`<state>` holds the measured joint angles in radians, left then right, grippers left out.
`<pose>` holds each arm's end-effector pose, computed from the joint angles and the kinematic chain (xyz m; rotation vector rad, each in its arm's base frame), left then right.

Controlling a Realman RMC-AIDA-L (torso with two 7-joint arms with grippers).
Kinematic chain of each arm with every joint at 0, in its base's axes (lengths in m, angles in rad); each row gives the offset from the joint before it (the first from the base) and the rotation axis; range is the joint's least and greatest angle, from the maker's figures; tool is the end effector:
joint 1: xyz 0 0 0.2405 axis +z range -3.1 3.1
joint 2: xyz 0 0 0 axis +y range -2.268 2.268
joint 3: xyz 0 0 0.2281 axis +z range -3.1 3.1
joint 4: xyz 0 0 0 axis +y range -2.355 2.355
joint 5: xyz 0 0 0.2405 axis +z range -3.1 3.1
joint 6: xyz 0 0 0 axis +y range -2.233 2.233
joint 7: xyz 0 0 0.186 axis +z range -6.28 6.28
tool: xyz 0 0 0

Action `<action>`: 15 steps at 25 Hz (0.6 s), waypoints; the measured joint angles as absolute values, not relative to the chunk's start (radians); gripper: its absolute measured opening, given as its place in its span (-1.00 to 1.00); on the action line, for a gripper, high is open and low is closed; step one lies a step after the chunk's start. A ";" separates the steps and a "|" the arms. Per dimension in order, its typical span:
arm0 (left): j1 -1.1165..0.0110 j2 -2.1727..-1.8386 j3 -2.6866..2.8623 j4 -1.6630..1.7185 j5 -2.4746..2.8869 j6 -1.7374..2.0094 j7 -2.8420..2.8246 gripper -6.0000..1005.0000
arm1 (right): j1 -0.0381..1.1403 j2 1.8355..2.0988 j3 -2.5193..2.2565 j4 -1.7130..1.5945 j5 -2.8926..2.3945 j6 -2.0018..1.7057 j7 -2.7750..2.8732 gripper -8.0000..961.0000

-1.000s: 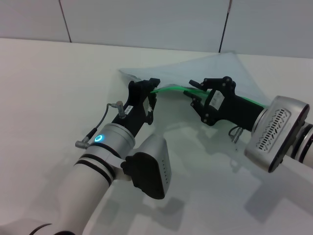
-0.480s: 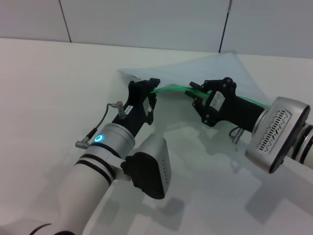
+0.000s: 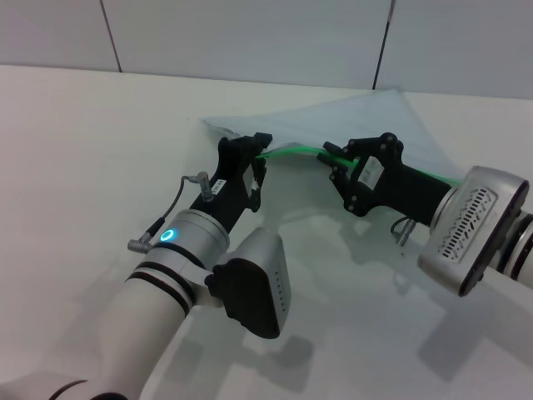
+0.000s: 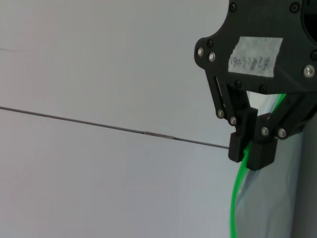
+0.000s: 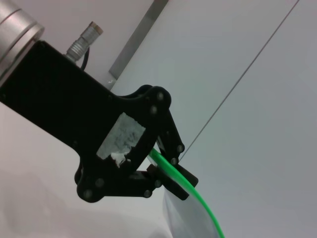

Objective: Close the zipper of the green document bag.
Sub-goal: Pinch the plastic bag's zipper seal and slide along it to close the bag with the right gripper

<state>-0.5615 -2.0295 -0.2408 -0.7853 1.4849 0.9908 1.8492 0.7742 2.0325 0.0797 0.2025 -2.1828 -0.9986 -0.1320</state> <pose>-0.1835 0.3588 -0.1414 -1.7508 0.7207 0.2602 0.2040 0.3954 -0.1326 -2.3135 -0.3247 0.4359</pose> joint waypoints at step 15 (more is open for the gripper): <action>-0.561 -2.029 -0.236 -0.785 1.485 0.989 1.850 -0.88 | 0.772 2.033 0.080 0.202 -2.184 -1.000 -0.137 -0.80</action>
<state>-0.5615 -2.0294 -0.2362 -0.7853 1.4848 0.9893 1.8499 0.7715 2.0325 0.0798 0.2024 -2.1841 -0.9998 -0.1365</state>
